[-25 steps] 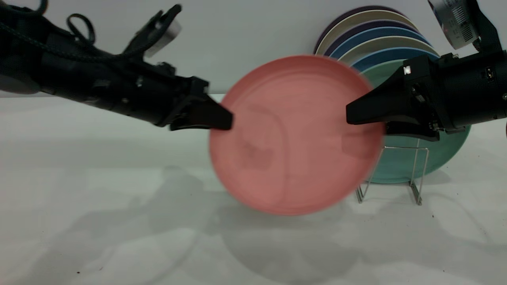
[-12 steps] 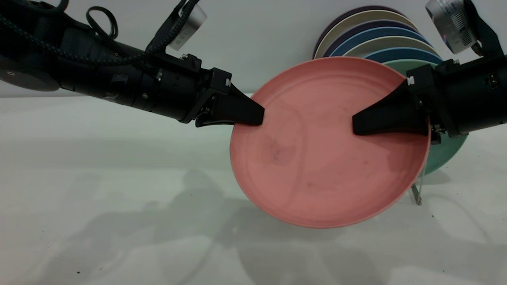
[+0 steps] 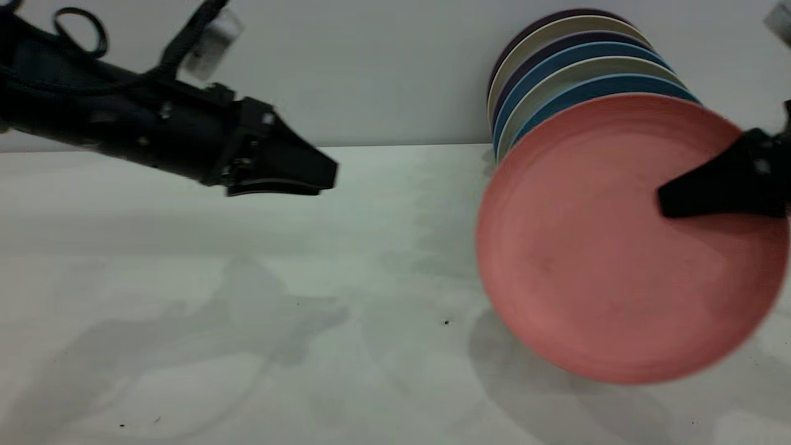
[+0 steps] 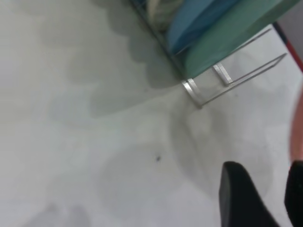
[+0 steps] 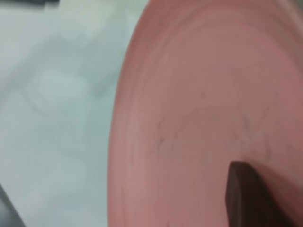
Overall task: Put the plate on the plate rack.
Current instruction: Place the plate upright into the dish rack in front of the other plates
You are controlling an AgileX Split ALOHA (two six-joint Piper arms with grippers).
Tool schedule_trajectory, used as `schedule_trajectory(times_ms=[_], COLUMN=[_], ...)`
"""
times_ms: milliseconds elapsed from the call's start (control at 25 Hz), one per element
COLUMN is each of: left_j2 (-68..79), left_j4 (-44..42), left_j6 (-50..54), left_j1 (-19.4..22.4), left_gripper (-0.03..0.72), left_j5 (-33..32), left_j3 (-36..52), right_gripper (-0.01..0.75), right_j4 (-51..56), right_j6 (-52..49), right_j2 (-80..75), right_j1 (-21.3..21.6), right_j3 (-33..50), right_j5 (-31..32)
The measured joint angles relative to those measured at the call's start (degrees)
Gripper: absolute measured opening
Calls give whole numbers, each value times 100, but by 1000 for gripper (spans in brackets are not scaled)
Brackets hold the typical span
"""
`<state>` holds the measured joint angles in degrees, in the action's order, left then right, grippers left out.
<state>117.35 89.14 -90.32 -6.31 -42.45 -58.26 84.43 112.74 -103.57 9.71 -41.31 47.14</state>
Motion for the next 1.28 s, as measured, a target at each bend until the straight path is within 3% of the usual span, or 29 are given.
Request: schedule_trajectory(times_ms=[160, 760, 920, 1280], left_j2=[0, 0, 0, 0], left_j4=[-310, -606, -606, -662], left_j6=[273, 354, 350, 348], left_j1=[305, 445, 445, 445], left_gripper=[324, 329, 329, 329], left_j5=[133, 288, 362, 496], left_j3=[0, 0, 0, 0], right_gripper=[160, 160, 160, 160], right_j4=[-496, -2580, -3098, -3194], right_j6=[882, 882, 886, 886], right_j2=[341, 546, 546, 546], right_j1=[33, 9, -239, -1030], right_j3=[0, -1063, -1398, -1781], right_j5=[32, -294, -365, -908])
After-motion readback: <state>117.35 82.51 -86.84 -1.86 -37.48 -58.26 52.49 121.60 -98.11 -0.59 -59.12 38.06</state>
